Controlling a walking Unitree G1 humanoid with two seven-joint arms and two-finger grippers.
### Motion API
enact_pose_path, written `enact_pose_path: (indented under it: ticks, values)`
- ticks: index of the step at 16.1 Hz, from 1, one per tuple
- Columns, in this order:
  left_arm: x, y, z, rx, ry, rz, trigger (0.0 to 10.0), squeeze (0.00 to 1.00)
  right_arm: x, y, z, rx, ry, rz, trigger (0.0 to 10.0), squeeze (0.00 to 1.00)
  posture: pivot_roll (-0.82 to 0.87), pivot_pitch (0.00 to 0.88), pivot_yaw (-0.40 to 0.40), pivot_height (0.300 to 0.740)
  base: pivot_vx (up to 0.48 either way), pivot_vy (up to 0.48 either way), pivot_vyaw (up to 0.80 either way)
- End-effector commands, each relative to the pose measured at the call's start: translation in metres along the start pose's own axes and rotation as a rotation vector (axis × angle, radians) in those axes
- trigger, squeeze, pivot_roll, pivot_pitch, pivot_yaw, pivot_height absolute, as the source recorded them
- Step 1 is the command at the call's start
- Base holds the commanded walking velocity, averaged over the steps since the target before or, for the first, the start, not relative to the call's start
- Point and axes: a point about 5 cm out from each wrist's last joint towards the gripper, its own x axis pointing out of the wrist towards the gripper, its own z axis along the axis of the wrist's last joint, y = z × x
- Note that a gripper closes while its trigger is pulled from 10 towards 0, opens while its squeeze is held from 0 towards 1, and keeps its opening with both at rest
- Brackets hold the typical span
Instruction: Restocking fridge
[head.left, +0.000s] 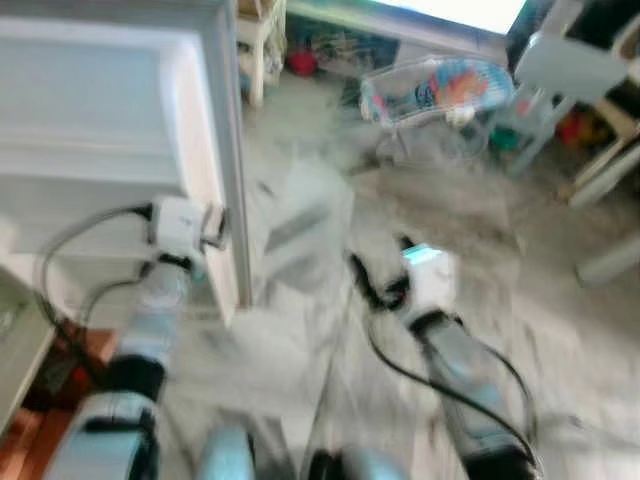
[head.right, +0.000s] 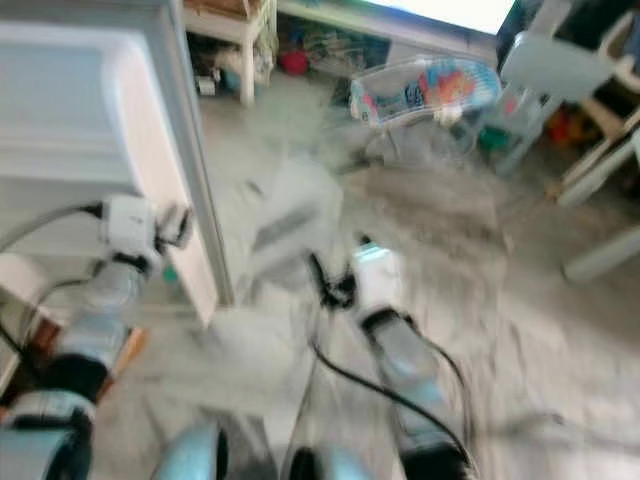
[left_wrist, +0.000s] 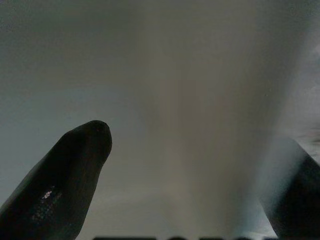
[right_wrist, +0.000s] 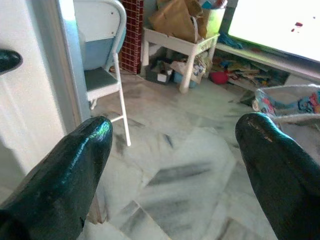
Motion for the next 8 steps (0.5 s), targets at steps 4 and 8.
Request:
enact_pose_path:
  ticks: [4, 8]
  values:
    - [-0.022, -0.015, 0.0, -0.009, -0.078, -0.057, 10.0, 0.0, -0.01, -0.015, -0.002, -0.021, 0.006, -0.045, 10.0, 0.0, 0.06, 0.153, -0.11, 0.74, 0.179, 0.0, 0.0]
    - [-0.054, -0.012, -0.018, -0.009, -0.03, -0.048, 10.0, 0.0, -0.01, -0.011, -0.003, -0.024, 0.004, -0.037, 10.0, 0.0, 0.08, 0.161, -0.105, 0.74, 0.0, 0.0, 0.0]
